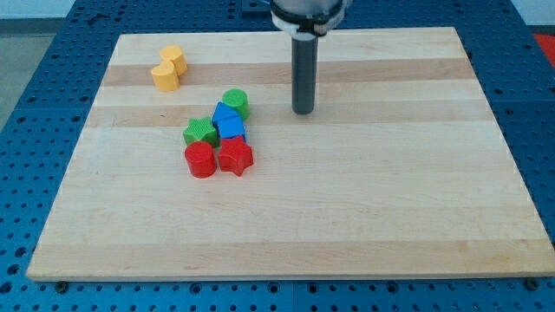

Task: Slide green circle closer to yellow hexagon

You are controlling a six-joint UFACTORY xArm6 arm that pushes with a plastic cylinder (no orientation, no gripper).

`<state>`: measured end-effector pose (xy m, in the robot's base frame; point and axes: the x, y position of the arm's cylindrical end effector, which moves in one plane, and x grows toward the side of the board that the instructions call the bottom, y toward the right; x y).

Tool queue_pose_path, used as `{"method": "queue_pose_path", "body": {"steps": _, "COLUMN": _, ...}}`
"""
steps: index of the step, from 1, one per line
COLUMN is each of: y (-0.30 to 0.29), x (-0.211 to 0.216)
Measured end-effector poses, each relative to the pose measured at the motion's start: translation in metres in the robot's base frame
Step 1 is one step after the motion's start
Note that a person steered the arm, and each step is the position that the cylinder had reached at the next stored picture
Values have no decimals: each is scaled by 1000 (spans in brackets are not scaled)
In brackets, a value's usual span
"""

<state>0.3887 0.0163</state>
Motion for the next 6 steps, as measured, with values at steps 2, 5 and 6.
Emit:
{"method": "queue_pose_path", "body": {"steps": 2, "y": -61, "x": -16}}
{"method": "queue_pose_path", "body": {"steps": 5, "y": -141, "x": -6}}
{"method": "queue_pose_path", "body": {"steps": 6, "y": -140, "x": -34}}
